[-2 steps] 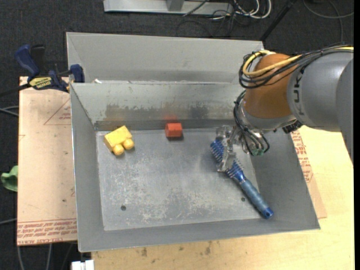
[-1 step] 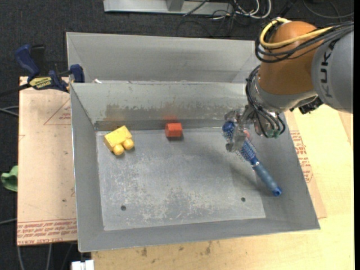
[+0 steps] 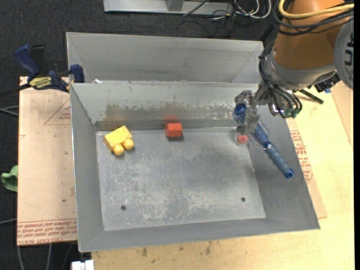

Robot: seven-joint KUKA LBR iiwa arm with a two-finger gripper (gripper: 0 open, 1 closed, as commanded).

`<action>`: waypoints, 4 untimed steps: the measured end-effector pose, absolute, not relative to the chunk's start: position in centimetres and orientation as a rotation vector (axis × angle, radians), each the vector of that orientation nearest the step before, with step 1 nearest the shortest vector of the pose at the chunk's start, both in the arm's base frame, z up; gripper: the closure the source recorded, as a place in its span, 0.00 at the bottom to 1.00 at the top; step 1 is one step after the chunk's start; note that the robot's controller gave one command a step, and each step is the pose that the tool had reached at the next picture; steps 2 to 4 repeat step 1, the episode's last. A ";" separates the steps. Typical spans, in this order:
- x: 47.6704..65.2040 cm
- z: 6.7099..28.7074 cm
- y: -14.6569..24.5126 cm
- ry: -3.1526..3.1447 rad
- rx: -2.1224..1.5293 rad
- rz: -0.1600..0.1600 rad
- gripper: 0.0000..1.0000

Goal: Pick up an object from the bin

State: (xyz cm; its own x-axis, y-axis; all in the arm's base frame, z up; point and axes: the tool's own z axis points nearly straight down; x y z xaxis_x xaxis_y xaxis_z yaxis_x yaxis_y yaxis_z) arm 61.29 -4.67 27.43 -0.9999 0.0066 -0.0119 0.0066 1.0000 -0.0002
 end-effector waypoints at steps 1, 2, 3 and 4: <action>61.9 26.6 -4.0 3.130 -0.231 0.001 1.00; 61.9 26.6 -4.0 3.130 -0.231 0.001 1.00; 61.9 26.6 -4.0 3.130 -0.231 0.001 1.00; 61.9 26.6 -4.0 3.130 -0.231 0.001 1.00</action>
Offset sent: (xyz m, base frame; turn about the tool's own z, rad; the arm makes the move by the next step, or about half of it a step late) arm 0.0058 0.0059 -0.0078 -0.1552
